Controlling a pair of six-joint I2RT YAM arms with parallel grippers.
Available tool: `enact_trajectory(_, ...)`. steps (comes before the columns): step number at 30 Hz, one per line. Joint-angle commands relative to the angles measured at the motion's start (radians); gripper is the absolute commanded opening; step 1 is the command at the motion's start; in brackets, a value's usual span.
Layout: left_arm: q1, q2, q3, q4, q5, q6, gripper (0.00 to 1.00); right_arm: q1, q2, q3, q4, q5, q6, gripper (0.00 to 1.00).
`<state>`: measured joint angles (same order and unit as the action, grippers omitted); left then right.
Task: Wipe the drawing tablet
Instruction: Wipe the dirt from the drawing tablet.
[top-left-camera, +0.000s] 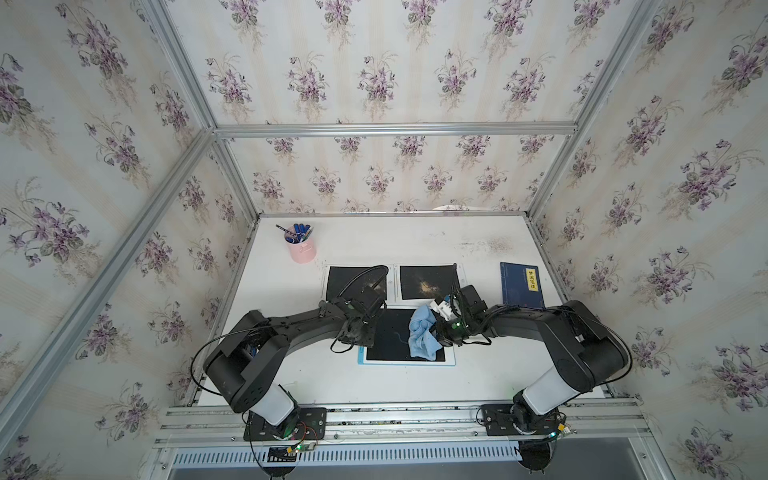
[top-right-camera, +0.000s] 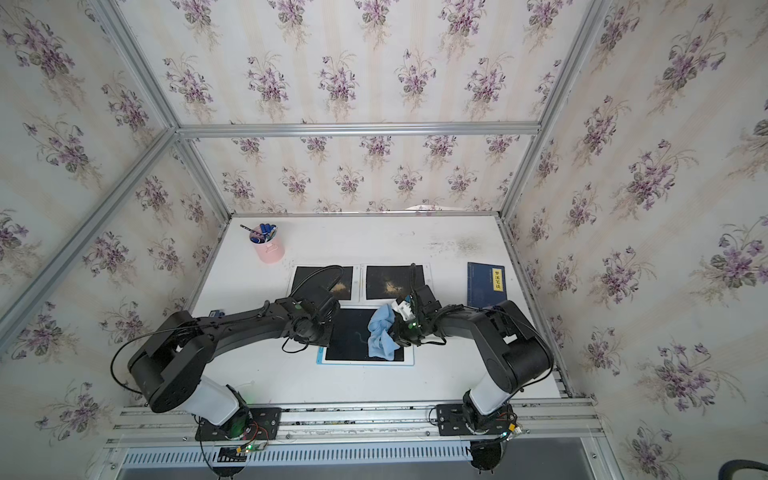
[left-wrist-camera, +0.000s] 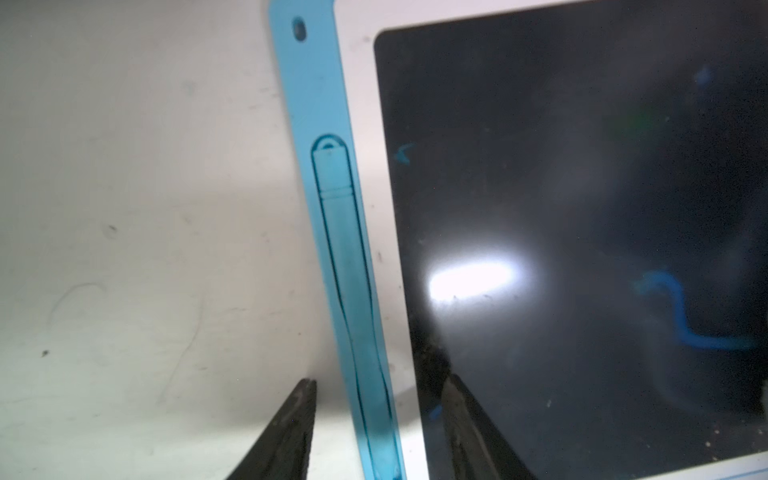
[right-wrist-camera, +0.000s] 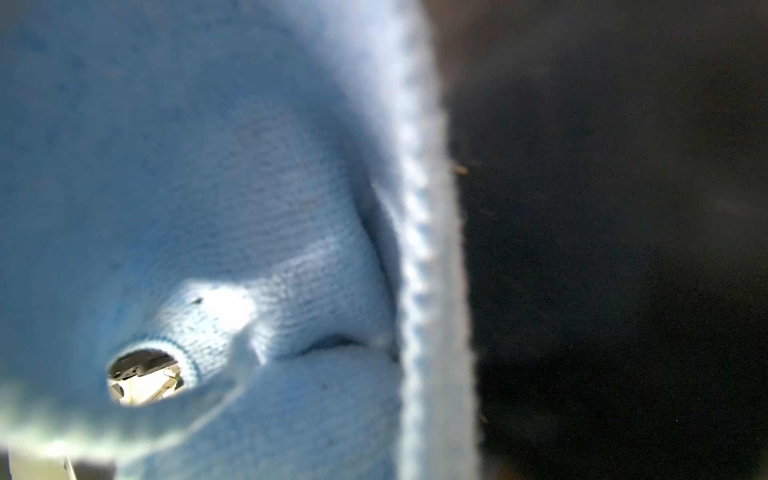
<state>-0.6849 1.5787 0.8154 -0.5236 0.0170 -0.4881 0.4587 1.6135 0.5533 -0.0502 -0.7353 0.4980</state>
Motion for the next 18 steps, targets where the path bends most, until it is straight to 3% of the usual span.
enact_trajectory(1, 0.002, 0.013, -0.018, -0.071, -0.022, -0.006, 0.51, -0.012, -0.020, -0.017, -0.265, 0.306, 0.003, 0.00)
enact_trajectory(12, 0.002, -0.003, -0.025, -0.062, -0.017, -0.001, 0.51, -0.018, -0.192, 0.071, -0.518, 0.914, 0.189, 0.00)
enact_trajectory(18, 0.004, -0.013, -0.033, -0.056, -0.017, -0.003, 0.51, -0.043, -0.225, 0.120, -0.636, 1.103, 0.297, 0.00)
